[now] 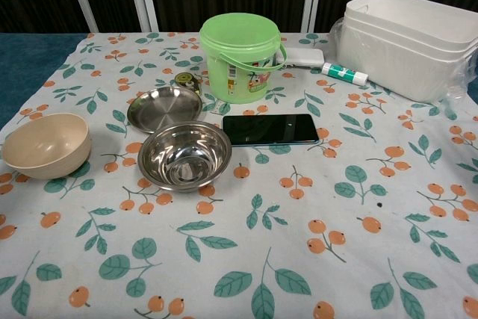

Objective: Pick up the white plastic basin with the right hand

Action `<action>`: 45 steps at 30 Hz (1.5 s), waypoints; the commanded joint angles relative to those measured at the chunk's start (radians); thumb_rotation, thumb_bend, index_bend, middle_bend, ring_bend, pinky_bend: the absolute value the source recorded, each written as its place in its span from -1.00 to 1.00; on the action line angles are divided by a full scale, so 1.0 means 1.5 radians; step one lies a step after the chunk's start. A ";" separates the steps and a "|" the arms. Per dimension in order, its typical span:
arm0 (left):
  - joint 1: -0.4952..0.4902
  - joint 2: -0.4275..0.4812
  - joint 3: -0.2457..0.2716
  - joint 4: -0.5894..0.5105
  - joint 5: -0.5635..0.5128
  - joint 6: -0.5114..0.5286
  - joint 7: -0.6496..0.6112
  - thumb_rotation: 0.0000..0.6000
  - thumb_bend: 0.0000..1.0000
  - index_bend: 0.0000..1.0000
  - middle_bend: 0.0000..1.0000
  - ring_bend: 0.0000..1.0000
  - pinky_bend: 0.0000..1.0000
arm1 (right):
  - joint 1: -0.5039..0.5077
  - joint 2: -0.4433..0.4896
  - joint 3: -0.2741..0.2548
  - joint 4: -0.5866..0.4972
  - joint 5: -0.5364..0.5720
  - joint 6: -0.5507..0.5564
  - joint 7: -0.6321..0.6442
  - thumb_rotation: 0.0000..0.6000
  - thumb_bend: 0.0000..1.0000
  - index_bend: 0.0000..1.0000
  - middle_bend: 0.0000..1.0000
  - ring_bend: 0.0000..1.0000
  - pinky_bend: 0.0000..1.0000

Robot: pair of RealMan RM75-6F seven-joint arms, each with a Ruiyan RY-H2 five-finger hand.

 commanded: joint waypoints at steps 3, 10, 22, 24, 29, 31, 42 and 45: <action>0.001 0.000 0.001 0.001 0.000 0.000 0.000 1.00 -0.22 -0.76 -1.00 -1.00 -1.00 | 0.000 0.001 0.001 -0.001 0.000 0.000 0.001 1.00 -0.62 -0.93 -1.00 -0.92 -0.65; 0.001 0.000 0.000 0.000 0.000 0.002 0.002 1.00 -0.22 -0.76 -1.00 -1.00 -1.00 | 0.001 0.005 0.000 -0.003 0.005 -0.007 0.006 1.00 -0.62 -0.94 -1.00 -0.92 -0.65; 0.000 0.000 -0.001 0.000 -0.004 -0.002 0.003 1.00 -0.22 -0.76 -1.00 -1.00 -1.00 | 0.005 0.006 -0.006 -0.004 0.005 -0.023 0.020 1.00 -0.62 -0.96 -1.00 -0.92 -0.65; 0.000 0.000 0.000 0.000 -0.004 -0.003 0.003 1.00 -0.22 -0.76 -1.00 -1.00 -1.00 | 0.005 0.005 -0.006 -0.002 0.006 -0.025 0.021 1.00 -0.62 -0.96 -1.00 -0.92 -0.65; 0.000 0.000 0.001 0.000 -0.003 -0.003 0.006 1.00 -0.22 -0.76 -1.00 -1.00 -1.00 | 0.004 0.008 -0.006 -0.006 0.006 -0.024 0.030 1.00 -0.62 -0.96 -1.00 -0.92 -0.65; 0.001 0.000 0.000 -0.001 -0.003 -0.002 0.005 1.00 -0.22 -0.76 -1.00 -1.00 -1.00 | 0.005 0.011 -0.007 -0.010 0.005 -0.026 0.035 1.00 -0.62 -0.96 -1.00 -0.92 -0.65; 0.001 0.000 0.002 -0.006 -0.006 -0.006 0.005 1.00 -0.22 -0.76 -1.00 -1.00 -1.00 | 0.024 0.019 -0.022 -0.034 0.002 -0.077 0.056 1.00 -0.62 -0.98 -1.00 -0.92 -0.65; 0.000 0.002 0.000 -0.008 -0.010 -0.007 0.002 1.00 -0.22 -0.76 -1.00 -1.00 -1.00 | 0.047 0.023 -0.009 -0.043 0.015 -0.111 0.058 1.00 -0.62 -0.98 -1.00 -0.92 -0.65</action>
